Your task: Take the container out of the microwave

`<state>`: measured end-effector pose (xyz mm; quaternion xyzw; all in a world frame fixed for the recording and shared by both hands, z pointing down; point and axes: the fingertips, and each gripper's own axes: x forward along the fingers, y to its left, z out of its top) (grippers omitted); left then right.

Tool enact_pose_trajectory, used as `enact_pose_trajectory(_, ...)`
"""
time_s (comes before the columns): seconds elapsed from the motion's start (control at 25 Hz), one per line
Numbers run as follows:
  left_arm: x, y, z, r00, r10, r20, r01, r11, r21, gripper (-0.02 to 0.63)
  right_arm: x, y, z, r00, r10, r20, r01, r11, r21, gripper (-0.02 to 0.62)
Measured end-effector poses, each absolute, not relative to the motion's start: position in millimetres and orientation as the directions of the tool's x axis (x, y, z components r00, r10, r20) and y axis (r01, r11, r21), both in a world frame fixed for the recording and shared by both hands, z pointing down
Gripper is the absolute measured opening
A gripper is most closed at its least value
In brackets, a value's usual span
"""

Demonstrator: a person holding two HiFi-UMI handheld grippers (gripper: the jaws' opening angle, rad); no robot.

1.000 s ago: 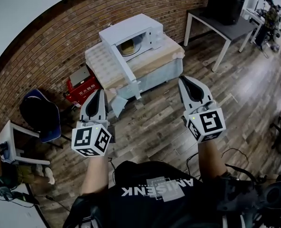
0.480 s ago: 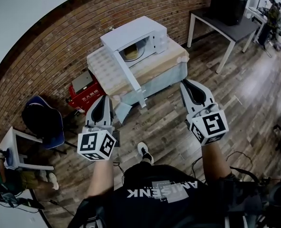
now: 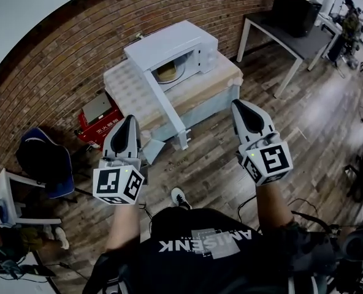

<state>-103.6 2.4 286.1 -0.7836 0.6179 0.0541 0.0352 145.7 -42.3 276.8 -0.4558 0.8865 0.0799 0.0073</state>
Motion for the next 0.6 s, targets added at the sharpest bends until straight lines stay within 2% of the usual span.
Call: enact_pose_trajectory(0.6,-181.1,-95.8,298.8,0.244,-0.962,-0.120,-0.966,-0.252,0.057,0.011,80.1,-143.3,300.6,-0.594,-0.804,0.028,-0.794,0.592,0.141,0.040)
